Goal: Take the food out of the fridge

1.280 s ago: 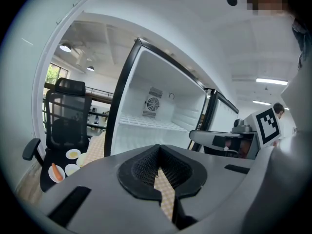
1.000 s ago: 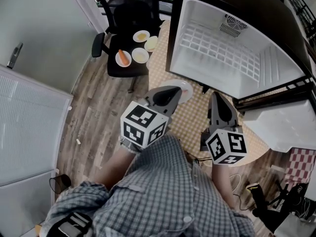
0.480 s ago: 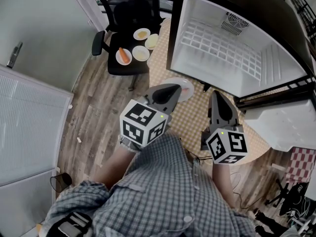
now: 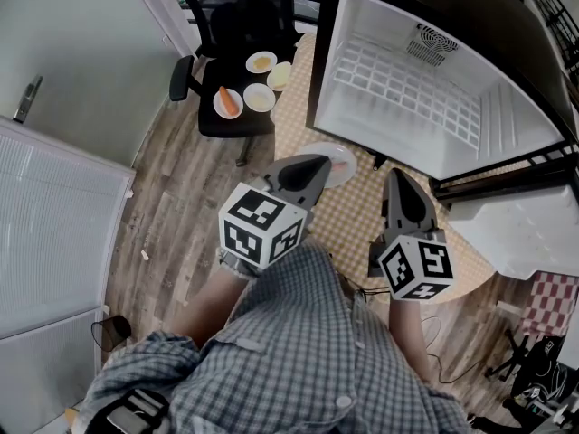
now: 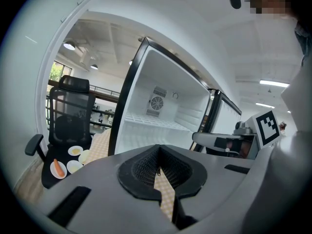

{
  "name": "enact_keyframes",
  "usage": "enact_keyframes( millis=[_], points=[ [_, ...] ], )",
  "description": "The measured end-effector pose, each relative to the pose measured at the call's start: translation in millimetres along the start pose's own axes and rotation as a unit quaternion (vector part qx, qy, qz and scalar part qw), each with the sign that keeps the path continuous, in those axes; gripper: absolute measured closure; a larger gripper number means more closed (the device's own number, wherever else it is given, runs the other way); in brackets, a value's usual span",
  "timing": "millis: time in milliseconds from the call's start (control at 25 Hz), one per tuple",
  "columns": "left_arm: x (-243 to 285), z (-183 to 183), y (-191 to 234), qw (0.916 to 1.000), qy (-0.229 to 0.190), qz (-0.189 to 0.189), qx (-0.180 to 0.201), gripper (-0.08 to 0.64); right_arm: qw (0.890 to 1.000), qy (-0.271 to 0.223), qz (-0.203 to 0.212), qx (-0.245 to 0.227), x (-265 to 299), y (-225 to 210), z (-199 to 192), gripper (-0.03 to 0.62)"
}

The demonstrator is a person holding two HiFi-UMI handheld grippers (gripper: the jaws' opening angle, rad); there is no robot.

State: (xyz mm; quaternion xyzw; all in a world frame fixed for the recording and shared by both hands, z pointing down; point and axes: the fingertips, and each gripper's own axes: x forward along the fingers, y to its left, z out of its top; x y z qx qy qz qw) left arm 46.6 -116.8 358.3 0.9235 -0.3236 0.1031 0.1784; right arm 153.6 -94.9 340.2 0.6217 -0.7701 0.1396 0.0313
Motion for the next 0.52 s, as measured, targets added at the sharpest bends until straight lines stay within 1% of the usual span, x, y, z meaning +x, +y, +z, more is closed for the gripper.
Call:
enact_keyframes(
  millis=[520],
  points=[
    [0.8, -2.1, 2.3, 1.0000, 0.003, 0.002, -0.006, 0.555, 1.000, 0.021, -0.004, 0.012, 2.9, -3.6, -8.0, 0.583]
  ],
)
